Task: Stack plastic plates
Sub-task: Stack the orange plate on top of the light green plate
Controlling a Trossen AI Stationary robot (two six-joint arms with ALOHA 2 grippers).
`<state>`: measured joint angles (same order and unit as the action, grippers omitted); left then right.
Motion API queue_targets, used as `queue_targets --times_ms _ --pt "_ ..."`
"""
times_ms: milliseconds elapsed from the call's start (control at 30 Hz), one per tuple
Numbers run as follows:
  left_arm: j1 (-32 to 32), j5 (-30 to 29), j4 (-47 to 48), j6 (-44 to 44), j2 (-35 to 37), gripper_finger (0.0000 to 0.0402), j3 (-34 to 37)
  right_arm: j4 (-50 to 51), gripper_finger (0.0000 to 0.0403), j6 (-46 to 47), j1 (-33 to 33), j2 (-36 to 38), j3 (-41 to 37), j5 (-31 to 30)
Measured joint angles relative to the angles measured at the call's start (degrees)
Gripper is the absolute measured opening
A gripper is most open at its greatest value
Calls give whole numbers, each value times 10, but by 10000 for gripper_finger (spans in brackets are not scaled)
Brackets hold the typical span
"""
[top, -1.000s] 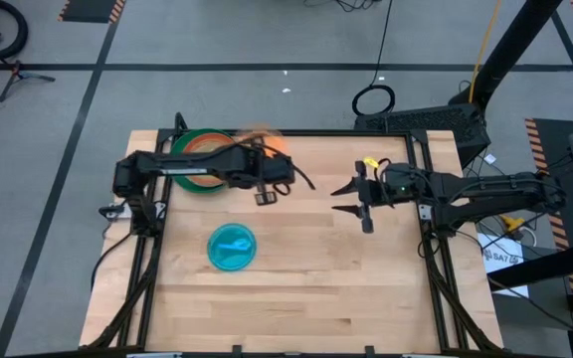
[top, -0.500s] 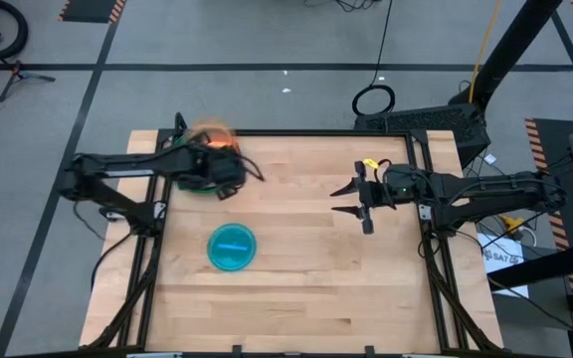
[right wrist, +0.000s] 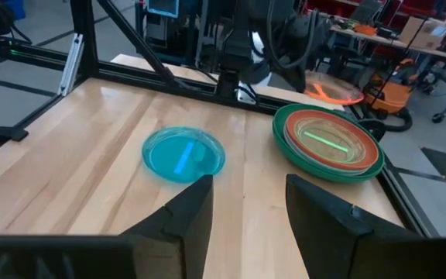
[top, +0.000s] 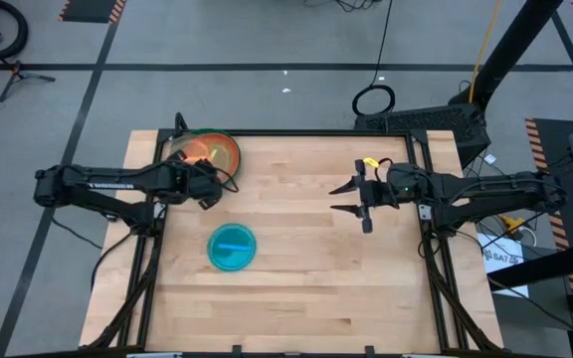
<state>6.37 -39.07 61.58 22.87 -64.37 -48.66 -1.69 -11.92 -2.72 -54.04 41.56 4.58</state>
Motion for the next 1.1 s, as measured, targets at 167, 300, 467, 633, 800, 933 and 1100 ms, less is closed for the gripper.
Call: queue_targets --times_ms 167,300,467,633,800,933,1100 --pt "0 0 -67 -19 -1 5 31 0 154 -3 0 0 0 0" --pt "7 0 -96 -35 -1 5 45 0 154 -7 0 0 0 0" --pt "31 0 -97 -32 -1 5 53 0 154 -9 0 0 0 0" --pt "52 17 -153 -29 -1 5 62 0 154 -10 0 0 0 0" --pt "84 38 -212 -31 -1 5 65 1 154 -10 0 0 0 0" --pt "112 36 -211 -33 -1 11 65 2 154 -10 0 0 0 0" --pt "131 35 -213 -48 -1 45 65 2 154 -12 0 0 0 0"
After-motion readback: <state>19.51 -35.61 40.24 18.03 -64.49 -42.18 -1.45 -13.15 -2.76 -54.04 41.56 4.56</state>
